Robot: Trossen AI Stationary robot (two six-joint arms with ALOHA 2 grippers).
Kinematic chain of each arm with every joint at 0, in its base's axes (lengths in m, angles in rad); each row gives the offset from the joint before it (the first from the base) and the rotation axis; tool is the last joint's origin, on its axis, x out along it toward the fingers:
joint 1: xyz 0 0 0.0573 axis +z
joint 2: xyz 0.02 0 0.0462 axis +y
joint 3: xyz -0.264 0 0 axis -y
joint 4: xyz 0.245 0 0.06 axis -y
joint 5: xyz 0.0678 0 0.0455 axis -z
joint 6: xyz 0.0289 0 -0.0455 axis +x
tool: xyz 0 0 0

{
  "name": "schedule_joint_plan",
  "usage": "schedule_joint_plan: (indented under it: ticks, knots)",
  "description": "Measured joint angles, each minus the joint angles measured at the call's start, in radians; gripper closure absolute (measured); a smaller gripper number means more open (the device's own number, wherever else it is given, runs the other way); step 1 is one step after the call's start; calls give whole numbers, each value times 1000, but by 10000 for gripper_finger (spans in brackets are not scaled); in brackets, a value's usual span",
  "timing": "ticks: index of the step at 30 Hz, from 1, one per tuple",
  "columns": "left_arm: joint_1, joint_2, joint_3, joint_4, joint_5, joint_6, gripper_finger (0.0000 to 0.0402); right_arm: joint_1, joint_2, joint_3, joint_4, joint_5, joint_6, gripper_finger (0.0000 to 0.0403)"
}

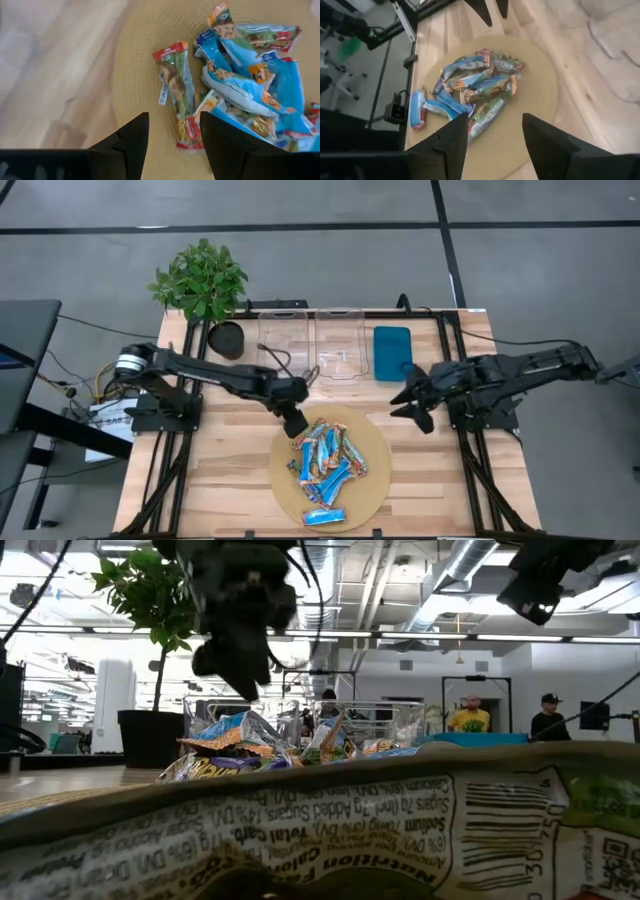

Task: Pick and place Granola Bars by type
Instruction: Put the red granola bar into the left transparent bin

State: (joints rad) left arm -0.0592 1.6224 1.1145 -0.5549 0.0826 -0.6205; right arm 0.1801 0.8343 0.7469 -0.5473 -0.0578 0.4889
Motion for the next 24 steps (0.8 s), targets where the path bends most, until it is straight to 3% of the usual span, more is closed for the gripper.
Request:
schedule_joint_plan:
  ticks: [6,11,20,24]
  knots:
    - [-48,127,0,105,-6,-1,233,16,91,3,1,-48,24,226]
    - [-80,200,0,121,-89,-8,233,16,123,3,1,-49,34,226]
    - [-95,267,1,206,-68,-8,233,16,120,3,8,-50,42,226]
    - [-95,270,2,219,-67,-12,254,16,120,3,11,-50,32,226]
